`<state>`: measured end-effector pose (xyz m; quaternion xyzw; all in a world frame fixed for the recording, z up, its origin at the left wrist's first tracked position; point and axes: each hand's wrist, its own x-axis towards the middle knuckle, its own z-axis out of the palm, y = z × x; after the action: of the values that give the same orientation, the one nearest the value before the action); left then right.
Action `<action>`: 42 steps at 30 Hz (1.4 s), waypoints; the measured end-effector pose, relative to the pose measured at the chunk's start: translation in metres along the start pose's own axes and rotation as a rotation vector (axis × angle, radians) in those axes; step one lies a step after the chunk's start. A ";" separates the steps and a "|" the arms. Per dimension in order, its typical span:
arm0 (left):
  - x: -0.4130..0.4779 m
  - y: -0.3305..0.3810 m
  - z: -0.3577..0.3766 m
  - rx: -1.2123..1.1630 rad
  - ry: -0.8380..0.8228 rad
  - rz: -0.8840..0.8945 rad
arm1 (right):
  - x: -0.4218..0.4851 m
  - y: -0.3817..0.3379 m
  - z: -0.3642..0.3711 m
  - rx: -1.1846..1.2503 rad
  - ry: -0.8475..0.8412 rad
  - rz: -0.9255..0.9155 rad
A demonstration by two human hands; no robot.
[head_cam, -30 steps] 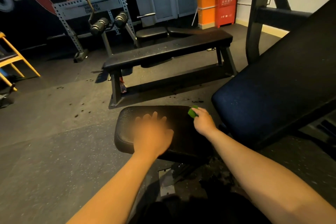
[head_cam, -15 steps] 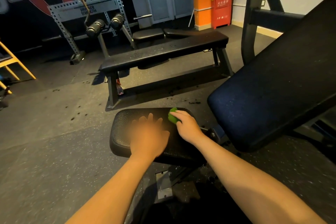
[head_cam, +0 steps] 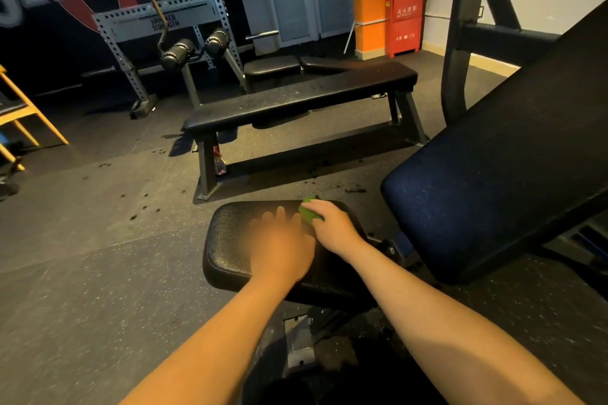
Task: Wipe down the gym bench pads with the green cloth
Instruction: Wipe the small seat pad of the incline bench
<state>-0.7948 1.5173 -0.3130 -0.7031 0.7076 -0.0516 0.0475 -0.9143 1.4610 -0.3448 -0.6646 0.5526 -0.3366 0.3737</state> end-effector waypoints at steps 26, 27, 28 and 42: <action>-0.016 0.002 -0.001 -0.027 0.133 0.187 | -0.001 0.056 -0.031 0.247 0.176 0.372; -0.018 0.005 0.000 -0.031 0.120 0.194 | -0.008 0.058 -0.031 0.287 0.193 0.392; -0.022 0.013 0.002 -0.027 0.104 0.204 | -0.017 0.061 -0.032 0.313 0.207 0.398; -0.041 0.069 0.033 0.011 0.107 0.172 | -0.132 0.065 -0.021 0.163 0.327 0.426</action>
<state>-0.8584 1.5588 -0.3556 -0.6356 0.7667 -0.0888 0.0179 -0.9847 1.5812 -0.3956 -0.4383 0.7039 -0.3964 0.3941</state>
